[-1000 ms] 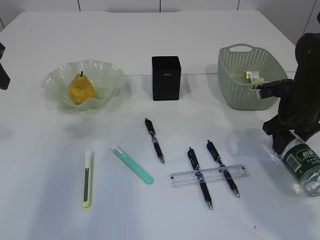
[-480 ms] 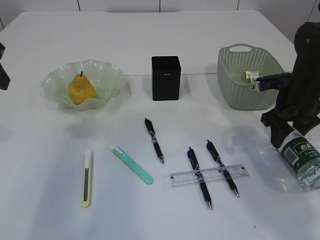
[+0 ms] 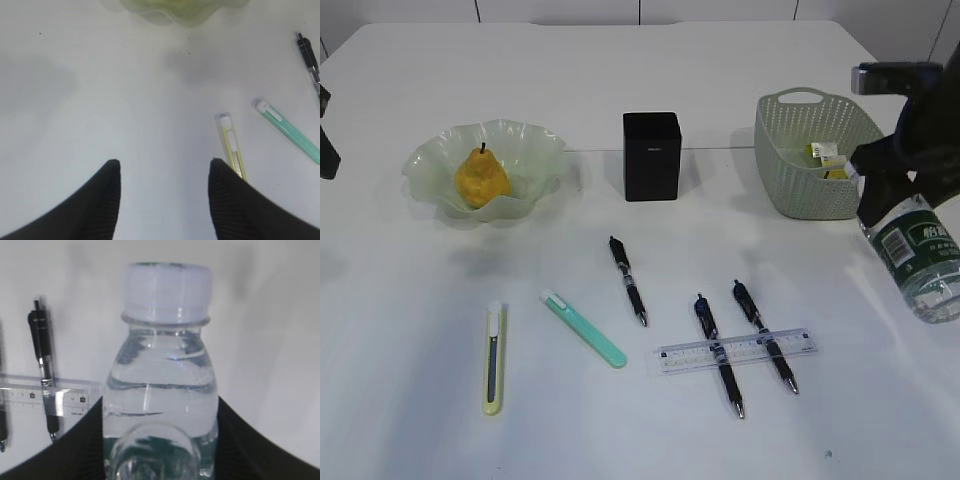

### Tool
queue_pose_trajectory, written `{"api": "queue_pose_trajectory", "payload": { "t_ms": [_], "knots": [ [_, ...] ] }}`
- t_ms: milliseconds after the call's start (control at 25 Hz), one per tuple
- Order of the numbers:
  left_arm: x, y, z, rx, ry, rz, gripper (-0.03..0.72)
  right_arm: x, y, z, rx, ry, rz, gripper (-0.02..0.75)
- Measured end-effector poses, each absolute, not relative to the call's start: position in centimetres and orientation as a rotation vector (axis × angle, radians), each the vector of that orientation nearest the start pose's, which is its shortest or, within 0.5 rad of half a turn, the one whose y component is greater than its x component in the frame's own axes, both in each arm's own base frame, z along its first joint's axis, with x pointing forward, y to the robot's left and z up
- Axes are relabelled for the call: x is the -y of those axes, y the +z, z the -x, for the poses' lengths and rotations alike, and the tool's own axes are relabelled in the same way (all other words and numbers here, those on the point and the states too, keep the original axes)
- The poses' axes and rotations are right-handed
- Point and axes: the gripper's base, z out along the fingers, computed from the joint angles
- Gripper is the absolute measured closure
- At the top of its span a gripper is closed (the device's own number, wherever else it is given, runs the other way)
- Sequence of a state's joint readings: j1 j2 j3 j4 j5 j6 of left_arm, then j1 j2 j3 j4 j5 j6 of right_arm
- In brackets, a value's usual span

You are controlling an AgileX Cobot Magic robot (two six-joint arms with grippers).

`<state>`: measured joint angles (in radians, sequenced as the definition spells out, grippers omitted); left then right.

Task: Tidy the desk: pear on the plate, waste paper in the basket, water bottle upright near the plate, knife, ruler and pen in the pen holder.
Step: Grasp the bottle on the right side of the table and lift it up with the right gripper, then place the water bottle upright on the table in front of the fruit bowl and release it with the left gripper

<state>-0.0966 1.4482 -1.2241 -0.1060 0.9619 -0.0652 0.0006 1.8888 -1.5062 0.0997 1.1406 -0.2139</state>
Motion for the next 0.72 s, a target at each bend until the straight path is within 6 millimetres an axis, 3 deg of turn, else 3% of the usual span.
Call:
{"api": "queue_pose_trajectory", "payload": {
  "t_ms": [200, 480, 720],
  "knots": [
    [3.6, 31.5, -29.4, -2.673, -0.187, 0.011, 0.295, -1.5, 27.9, -35.9, -2.858, 0.208, 0.282, 0.353],
    [3.6, 31.5, -29.4, -2.673, -0.187, 0.011, 0.295, -3.4, 30.4, -31.4, -2.65, 0.454, 0.446, 0.353],
    [3.6, 31.5, -29.4, -2.673, -0.187, 0.011, 0.295, -5.7, 32.0, -31.5, -2.35, 0.73, 0.628, 0.353]
  ]
}}
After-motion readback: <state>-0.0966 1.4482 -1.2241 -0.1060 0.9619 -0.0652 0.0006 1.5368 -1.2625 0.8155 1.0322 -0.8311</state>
